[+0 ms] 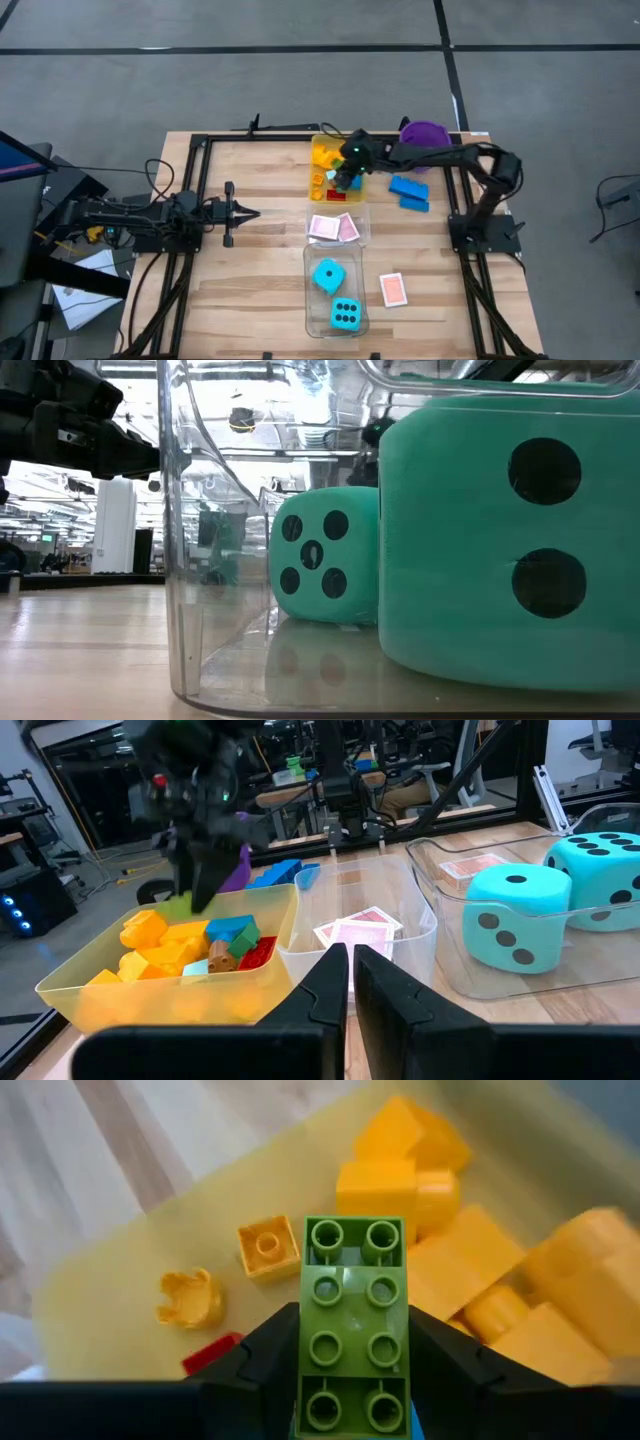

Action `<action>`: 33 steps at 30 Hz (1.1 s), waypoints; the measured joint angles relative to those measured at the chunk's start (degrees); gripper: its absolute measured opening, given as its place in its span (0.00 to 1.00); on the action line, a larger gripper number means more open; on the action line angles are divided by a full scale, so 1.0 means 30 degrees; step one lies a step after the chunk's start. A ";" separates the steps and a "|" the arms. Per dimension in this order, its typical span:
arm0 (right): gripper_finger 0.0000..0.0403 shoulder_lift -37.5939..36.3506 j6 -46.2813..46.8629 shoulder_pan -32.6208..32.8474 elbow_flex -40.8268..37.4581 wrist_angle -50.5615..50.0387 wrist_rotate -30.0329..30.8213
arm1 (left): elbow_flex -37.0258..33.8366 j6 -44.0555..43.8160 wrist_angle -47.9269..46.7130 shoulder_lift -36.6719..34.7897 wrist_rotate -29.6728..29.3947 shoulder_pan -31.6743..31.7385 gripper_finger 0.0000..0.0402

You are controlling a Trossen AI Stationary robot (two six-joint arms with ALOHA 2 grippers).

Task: Pick & Place Toys
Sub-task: Put the light green game piece into the yellow bin, then put the blue game piece into the yellow bin

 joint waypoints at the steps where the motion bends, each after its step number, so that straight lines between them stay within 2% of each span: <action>1: 0.37 0.0464 -0.0039 -0.0040 0.0289 -0.0211 -0.0035 | 0.0000 0.0000 0.0000 0.0007 0.0007 -0.0007 0.04; 6: 0.34 0.1670 -0.0475 -0.0109 0.1029 -0.0506 -0.0945 | 0.0000 -0.0006 -0.0002 0.0002 0.0006 0.0000 0.04; 13: 0.37 0.1443 -0.0384 -0.0121 0.1004 -0.2661 -0.0927 | 0.0000 -0.0005 -0.0007 0.0005 0.0005 -0.0003 0.04; 20: 0.35 0.1287 -0.0329 0.0156 0.0996 -0.3877 -0.0883 | 0.0000 -0.0004 -0.0007 0.0007 0.0004 -0.0007 0.04; 33: 0.51 0.1287 0.0221 0.0447 0.0996 -0.4292 -0.0314 | 0.0000 -0.0007 -0.0007 0.0000 0.0000 0.0000 0.04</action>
